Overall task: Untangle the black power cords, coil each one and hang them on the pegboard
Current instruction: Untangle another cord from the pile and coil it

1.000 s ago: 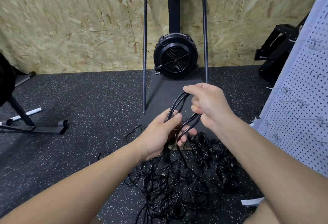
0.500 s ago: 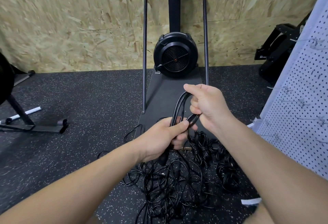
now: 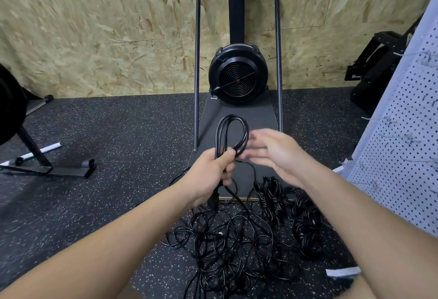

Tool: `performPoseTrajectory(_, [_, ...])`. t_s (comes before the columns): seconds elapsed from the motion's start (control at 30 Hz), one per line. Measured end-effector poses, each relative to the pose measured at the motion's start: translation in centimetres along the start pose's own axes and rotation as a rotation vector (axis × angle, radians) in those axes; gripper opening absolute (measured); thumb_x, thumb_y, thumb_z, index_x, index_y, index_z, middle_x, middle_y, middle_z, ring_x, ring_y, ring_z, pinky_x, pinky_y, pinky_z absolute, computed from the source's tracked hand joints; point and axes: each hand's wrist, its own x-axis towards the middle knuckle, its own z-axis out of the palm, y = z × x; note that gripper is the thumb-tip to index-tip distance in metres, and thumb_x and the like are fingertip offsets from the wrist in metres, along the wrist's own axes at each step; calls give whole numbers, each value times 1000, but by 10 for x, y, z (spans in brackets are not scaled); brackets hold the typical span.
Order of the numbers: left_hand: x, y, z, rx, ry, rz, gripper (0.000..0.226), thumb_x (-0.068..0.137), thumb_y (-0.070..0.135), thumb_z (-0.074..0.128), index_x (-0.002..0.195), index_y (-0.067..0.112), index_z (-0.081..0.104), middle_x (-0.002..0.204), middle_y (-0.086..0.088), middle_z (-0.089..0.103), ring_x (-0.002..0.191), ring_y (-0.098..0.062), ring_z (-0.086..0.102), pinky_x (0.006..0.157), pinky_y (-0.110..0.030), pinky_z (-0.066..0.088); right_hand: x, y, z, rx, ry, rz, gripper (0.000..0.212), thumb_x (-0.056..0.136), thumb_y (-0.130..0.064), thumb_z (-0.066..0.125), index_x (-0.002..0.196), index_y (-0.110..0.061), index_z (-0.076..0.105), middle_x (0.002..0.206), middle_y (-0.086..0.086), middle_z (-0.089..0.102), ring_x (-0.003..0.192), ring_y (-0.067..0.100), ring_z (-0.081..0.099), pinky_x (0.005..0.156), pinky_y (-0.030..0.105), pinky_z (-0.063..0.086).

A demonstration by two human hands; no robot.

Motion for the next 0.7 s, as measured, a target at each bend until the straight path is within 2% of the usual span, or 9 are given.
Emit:
performPoseTrajectory(0.13, [9,-1,-3,-7,90,27,34,118,26,49,119,-3,67,71,4,43,60,-12,30,56,-26,37,-6,27,10,-340,-184,109,39,100,9,59,135,-7,67,119,9,81,112,21,79,107,42,60])
performPoseTrajectory(0.2, [12,-1,-3,-11,128,36,32,118,26,48,117,3,70,70,4,43,60,-12,31,56,-27,38,-7,34,16,-459,-243,97,43,95,9,62,132,-11,70,117,4,82,116,18,77,109,40,58])
performPoseTrajectory(0.27, [15,3,-3,-59,150,35,31,118,27,47,115,6,69,70,5,43,59,-11,31,55,-26,37,-7,42,19,-534,-304,116,46,91,10,63,131,-12,71,117,3,81,112,16,75,102,38,57])
performPoseTrajectory(0.33, [20,11,-6,-133,159,45,29,118,28,48,113,8,69,70,6,43,59,-10,29,53,-23,36,-8,50,19,-593,-388,160,40,91,5,71,125,-15,73,119,3,80,106,15,72,97,35,56])
performPoseTrajectory(0.43, [26,23,-19,-199,211,93,28,118,28,50,114,8,68,70,6,43,58,-9,30,52,-22,34,-11,58,13,-758,-480,199,22,91,-24,85,111,-25,77,106,6,77,90,15,64,85,34,50])
performPoseTrajectory(0.5, [31,25,-31,-164,262,121,27,118,28,50,114,9,68,71,5,44,58,-9,30,52,-22,35,-11,55,11,-785,-450,203,7,94,-24,80,100,-20,77,92,5,75,77,15,57,71,28,46])
performPoseTrajectory(0.57, [36,19,-43,-88,317,131,28,117,28,49,111,10,69,72,5,46,57,-11,30,51,-22,36,-12,45,10,-691,-353,182,11,102,-14,71,91,-12,73,84,5,77,70,18,61,61,24,47])
performPoseTrajectory(0.63, [40,13,-54,-14,349,120,27,117,27,50,108,12,70,72,5,47,58,-13,31,52,-25,35,-17,28,10,-604,-248,108,15,104,-12,69,90,-9,70,81,10,76,70,19,69,60,24,51])
performPoseTrajectory(0.7, [40,7,-60,108,366,101,27,115,26,51,103,14,71,71,6,48,59,-15,33,54,-29,32,-25,7,9,-609,-209,-37,13,104,-19,71,94,-10,74,83,9,78,68,15,65,66,27,50])
